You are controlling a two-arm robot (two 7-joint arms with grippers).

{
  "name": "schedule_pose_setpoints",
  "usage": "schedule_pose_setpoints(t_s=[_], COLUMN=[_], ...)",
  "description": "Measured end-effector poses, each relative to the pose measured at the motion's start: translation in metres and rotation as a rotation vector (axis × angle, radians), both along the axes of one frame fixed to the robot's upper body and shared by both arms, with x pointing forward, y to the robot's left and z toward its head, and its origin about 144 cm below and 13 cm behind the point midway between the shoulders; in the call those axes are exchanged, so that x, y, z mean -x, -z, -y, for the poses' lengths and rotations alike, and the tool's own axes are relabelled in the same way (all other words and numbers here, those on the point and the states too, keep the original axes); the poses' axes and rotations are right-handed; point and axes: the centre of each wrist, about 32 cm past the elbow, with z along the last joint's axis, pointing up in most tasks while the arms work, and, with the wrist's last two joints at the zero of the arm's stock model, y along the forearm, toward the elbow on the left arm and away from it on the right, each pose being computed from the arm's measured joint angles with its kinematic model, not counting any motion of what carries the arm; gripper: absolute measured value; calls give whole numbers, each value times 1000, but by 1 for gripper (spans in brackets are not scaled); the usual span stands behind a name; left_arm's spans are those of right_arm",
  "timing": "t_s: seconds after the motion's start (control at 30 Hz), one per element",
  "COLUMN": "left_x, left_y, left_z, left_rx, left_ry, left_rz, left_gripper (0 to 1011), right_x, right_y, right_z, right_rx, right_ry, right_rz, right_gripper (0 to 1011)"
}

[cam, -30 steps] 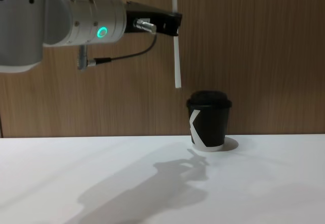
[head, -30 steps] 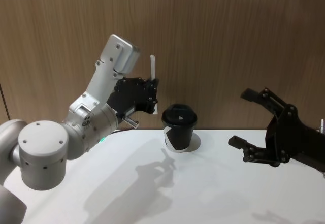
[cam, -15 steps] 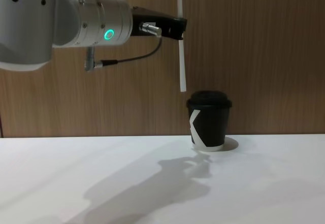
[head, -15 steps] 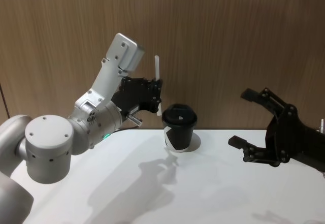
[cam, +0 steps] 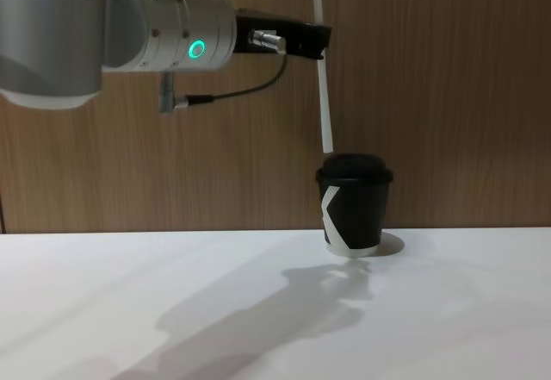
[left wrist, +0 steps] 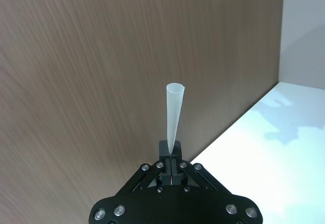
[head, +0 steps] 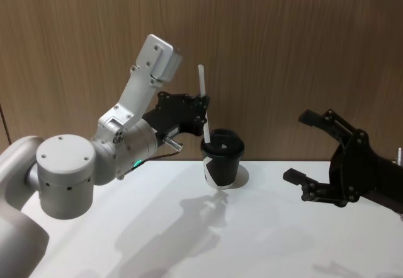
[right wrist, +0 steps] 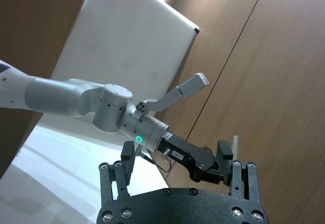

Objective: Pick up the straw with one hand, pass it to the other hand, and insert it into the cup.

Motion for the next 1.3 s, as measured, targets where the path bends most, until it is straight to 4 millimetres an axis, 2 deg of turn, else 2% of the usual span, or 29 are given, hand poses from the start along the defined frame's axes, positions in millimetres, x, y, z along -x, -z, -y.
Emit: schedule_pose_setpoints(t_s=[1.3], left_x=[-22], left_y=[8], left_z=[17], left_rx=[18], left_ry=[59], left_rz=[-10], left_gripper=[10], right_x=[0], right_y=[0], right_z=[0], right_rx=[0], right_ry=[0], right_rz=[0], right_gripper=[1001])
